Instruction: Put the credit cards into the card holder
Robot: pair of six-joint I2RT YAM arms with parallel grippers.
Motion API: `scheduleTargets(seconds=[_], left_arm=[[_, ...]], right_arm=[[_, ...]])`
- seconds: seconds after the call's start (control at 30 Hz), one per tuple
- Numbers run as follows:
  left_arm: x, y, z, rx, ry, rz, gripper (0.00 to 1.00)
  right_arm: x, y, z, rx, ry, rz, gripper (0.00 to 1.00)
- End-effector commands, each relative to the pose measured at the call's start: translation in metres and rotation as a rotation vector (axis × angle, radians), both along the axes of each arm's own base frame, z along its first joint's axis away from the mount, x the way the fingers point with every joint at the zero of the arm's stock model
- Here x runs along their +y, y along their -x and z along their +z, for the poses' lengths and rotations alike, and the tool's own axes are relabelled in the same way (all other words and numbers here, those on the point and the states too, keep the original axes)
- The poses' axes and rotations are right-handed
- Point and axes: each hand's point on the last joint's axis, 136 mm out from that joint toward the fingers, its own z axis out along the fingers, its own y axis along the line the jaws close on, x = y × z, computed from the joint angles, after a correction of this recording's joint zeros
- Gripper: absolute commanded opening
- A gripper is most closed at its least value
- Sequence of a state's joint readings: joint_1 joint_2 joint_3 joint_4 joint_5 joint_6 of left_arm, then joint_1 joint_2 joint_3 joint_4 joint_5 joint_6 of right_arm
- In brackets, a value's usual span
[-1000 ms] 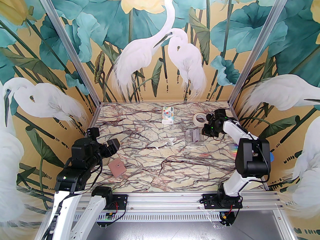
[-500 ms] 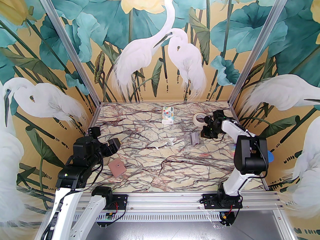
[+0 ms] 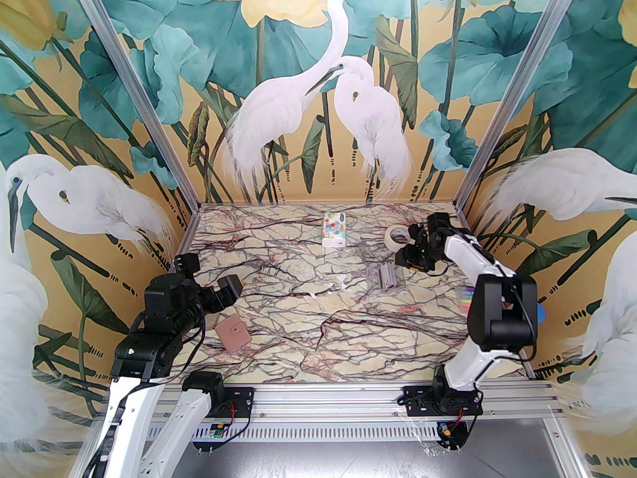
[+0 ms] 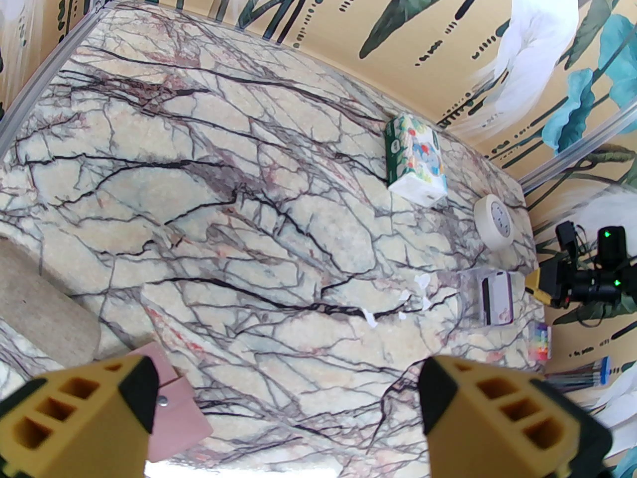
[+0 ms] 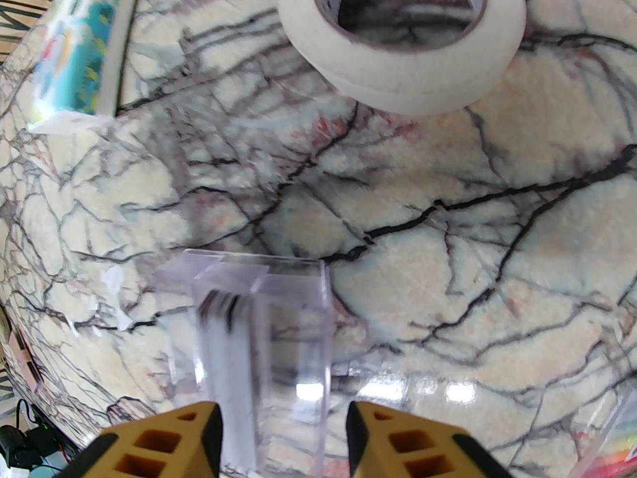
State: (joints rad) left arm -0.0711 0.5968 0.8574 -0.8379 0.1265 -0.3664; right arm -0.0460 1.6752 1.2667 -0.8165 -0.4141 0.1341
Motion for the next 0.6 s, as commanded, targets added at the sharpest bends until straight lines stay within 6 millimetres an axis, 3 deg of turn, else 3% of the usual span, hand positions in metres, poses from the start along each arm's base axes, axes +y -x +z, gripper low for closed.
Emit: scheduleTargets(seconds=[0.0, 0.13, 0.3, 0.37, 0.43, 0.5, 0.57], left_arm=[[-0.01, -0.008, -0.002, 0.005, 0.06, -0.03, 0.99], [-0.039, -0.022, -0.014, 0.078, 0.219, -0.127, 1.0], [-0.01, -0.042, -0.027, 0.154, 0.257, 0.067, 1.0], [-0.012, -0.046, -0.038, 0.195, 0.284, 0.077, 1.0], [-0.009, -0.042, -0.057, 0.284, 0.299, 0.134, 0.95], [0.006, -0.029, -0.082, 0.367, 0.273, 0.249, 0.87], [0.025, -0.013, -0.103, 0.399, 0.244, 0.383, 0.86]], right_arm=[[-0.002, 0.003, 0.052, -0.144, -0.002, -0.042, 0.5], [0.016, 0.018, 0.093, -0.312, -0.071, -0.036, 0.54], [0.035, 0.04, 0.115, -0.444, -0.168, -0.025, 0.68], [0.033, 0.041, 0.119, -0.474, -0.177, -0.06, 0.74], [0.025, 0.04, 0.119, -0.495, -0.167, -0.12, 0.94], [0.004, 0.041, 0.115, -0.493, -0.108, -0.246, 0.96], [0.005, 0.047, 0.116, -0.512, -0.117, -0.242, 0.96]])
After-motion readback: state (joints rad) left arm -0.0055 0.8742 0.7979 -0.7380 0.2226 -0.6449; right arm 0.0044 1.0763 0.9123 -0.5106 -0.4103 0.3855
